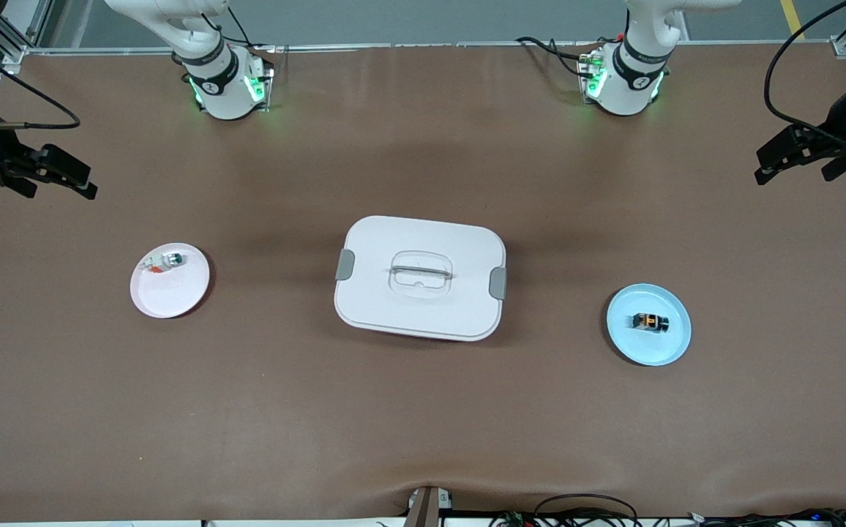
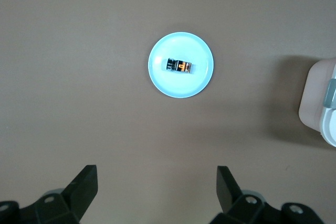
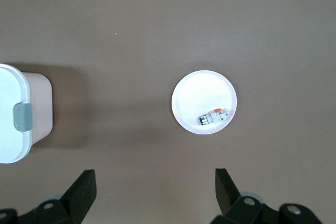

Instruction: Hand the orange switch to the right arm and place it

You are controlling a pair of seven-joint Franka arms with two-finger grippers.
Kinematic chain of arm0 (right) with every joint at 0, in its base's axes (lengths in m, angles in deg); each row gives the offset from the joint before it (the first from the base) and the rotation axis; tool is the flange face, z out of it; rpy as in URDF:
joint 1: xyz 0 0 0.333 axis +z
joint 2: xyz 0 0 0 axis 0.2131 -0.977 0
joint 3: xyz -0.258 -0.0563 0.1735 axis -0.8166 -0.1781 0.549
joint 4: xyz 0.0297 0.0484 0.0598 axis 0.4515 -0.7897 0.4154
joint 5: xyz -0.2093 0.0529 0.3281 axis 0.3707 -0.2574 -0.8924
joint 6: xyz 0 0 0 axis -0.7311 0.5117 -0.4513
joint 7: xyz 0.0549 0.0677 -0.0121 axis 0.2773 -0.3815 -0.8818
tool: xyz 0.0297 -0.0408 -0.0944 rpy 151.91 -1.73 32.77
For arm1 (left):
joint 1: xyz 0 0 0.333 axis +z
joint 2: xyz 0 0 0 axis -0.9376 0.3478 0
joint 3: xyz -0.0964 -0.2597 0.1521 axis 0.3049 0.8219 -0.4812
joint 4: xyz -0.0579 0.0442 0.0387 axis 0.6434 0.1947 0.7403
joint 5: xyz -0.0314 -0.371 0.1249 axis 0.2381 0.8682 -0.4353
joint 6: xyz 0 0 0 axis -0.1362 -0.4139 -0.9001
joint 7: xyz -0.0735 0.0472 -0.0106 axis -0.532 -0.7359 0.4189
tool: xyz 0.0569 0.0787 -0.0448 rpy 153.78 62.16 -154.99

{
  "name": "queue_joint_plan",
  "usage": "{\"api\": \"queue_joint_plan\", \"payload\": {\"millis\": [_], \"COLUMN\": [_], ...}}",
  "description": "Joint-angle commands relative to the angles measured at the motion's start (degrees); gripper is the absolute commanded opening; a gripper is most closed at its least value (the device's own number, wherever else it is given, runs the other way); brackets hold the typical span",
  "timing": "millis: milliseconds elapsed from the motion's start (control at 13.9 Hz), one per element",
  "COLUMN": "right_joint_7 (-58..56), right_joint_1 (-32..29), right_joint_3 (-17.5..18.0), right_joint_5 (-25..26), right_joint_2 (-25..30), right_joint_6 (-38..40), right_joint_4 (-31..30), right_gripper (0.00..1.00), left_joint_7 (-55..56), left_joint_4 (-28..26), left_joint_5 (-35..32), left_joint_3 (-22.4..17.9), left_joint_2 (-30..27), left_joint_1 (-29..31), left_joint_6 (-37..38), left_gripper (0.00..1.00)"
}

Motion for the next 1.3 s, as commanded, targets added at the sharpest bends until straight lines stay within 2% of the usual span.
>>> {"api": "queue_joint_plan", "payload": {"millis": [0,866,1226], "right_joint_7": [0.8,3.5,3.4], "right_joint_1": [-0.2,-0.1,-0.2], "right_joint_3": [-0.1,0.0,0.0], "right_joint_5": [-0.5,1.8,1.8], "right_joint_2": [0.9,0.8,0.7], "right_joint_6": [-0.3,-0.3,-0.3], "right_joint_4": [-0.8,-0.7,-0.7], "right_gripper": [1.0,1.0,1.0], "left_joint_7": [0.0,0.5,0.0], "left_joint_4": [1.8,1.7,1.8], "left_joint_5": [0.9,0.9,2.6], "left_joint_3": [0.2,0.2,0.2], "left_joint_2": [0.8,1.2,4.0], "left_joint_1": [0.5,0.4,0.8], "left_joint_6": [1.4,1.5,0.4], "left_gripper": [1.0,1.0,1.0]}}
